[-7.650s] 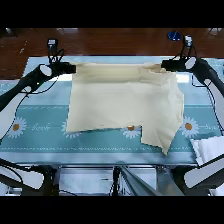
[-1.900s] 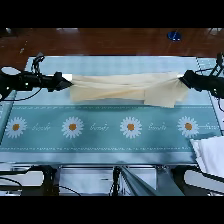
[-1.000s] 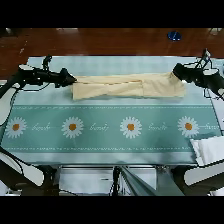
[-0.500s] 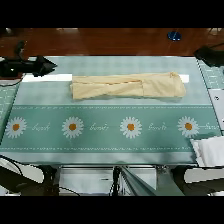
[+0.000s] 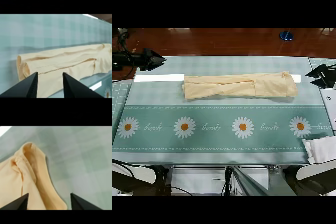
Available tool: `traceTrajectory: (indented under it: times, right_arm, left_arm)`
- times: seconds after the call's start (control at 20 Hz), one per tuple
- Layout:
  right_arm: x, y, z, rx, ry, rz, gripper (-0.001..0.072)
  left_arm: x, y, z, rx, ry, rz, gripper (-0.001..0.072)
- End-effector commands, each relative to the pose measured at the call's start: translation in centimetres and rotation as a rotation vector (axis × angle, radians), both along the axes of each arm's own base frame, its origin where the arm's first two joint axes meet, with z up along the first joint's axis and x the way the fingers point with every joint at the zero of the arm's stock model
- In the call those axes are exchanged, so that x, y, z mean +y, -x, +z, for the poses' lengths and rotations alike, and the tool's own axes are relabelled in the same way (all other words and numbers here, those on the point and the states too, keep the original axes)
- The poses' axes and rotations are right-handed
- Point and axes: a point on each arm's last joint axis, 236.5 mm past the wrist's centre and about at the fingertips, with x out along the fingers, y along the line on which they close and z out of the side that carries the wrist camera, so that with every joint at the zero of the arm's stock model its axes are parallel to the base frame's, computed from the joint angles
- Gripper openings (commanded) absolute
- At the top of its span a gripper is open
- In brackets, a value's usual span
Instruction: Fold the shirts.
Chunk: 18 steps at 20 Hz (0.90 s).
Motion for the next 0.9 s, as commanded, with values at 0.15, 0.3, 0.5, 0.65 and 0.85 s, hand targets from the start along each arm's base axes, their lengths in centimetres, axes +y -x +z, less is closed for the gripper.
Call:
traceTrajectory:
  times: [0.15, 0.3, 0.5, 0.65, 0.85]
  right_arm:
    - [3.6, 0.1, -4.0, 0.065, -0.124, 0.088, 0.0615]
    - [5.4, -0.9, -5.7, 0.064, -0.174, 0.101, 0.0615]
    - [8.2, -3.2, -7.1, 0.002, -0.249, 0.11, 0.0616]
    - [10.3, -4.5, -8.6, 0.008, -0.288, 0.084, 0.0601]
    - [10.8, -3.8, -9.1, 0.041, -0.257, 0.118, 0.044]
  left_arm:
    - [-1.4, 1.3, -3.5, 0.068, -0.132, -0.089, 0.038]
    - [-1.0, 2.5, -5.0, 0.157, -0.159, -0.087, 0.038]
    - [-1.2, 3.0, -5.0, 0.171, -0.153, -0.104, 0.038]
    - [-1.2, 3.0, -5.0, 0.17, -0.152, -0.104, 0.038]
    - [-1.2, 3.0, -4.9, 0.172, -0.15, -0.102, 0.038]
